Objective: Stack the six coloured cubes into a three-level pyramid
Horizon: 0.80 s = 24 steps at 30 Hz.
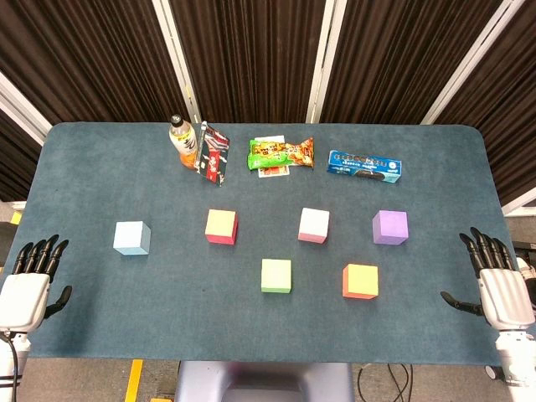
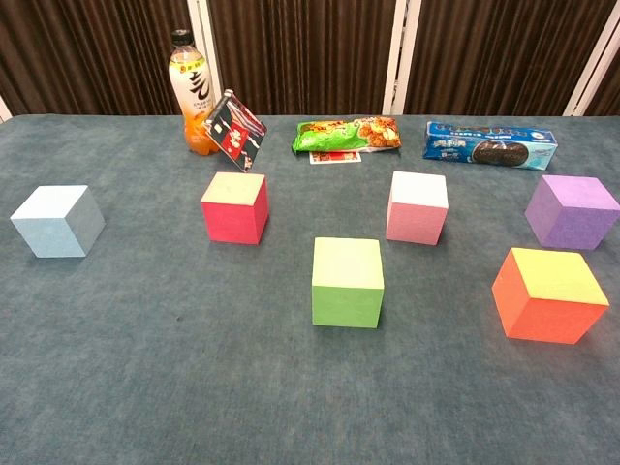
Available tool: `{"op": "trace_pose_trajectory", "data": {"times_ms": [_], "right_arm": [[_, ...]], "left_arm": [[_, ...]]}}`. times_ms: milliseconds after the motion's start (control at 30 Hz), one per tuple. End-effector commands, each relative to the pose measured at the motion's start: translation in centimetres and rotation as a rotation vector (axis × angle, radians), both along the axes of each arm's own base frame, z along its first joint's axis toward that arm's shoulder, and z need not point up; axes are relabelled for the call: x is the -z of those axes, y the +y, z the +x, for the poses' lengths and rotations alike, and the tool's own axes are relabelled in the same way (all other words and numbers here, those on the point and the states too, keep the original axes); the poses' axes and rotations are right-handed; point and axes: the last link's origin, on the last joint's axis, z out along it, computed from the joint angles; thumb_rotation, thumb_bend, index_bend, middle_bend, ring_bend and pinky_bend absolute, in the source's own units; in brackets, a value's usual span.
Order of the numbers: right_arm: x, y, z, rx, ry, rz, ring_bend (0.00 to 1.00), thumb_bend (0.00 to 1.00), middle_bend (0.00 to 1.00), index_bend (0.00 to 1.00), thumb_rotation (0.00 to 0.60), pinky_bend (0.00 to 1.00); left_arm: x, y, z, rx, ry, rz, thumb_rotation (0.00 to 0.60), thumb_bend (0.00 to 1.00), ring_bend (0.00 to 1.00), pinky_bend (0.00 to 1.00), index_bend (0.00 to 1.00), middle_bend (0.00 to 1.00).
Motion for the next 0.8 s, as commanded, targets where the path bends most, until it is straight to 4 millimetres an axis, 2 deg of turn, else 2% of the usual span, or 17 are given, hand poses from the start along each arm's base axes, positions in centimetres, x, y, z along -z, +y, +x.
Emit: {"op": "trace_pose_trajectory", "data": {"times_ms": [33,367,633,800], "right_arm": [[0.0,0.0,0.0,0.001,-0.001,-0.002,0.0,0.04,0.0,0.0,0.6,0.0],[-0.4,0.6,0.1,-0.009,-0.019,-0.007,0.0,0.04,0.0,0.0,0.6,0.0],[-1.5,0.4,0.8,-0.053,-0.017,-0.005,0.0,0.04,0.0,0.0,0.6,0.0],[-1.8,-0.2,1.4,-0.074,-0.008,0.005,0.0,0.04,0.0,0.0,0.6,0.0]], "left_arm": [[0.1,0.1,0.0,0.005,-0.004,0.004,0.6,0.37,0.01,0.06,0.0,0.01],[0.3,0.8,0.5,0.039,-0.019,-0.012,0.6,0.37,0.01,0.06,0.0,0.01],[1.2,4.7,2.6,0.108,-0.051,-0.098,0.6,0.37,0.02,0.06,0.01,0.01],[2.4,7.9,5.8,0.186,-0.07,-0.183,0.6,0.37,0.02,0.06,0.02,0.01]]}}
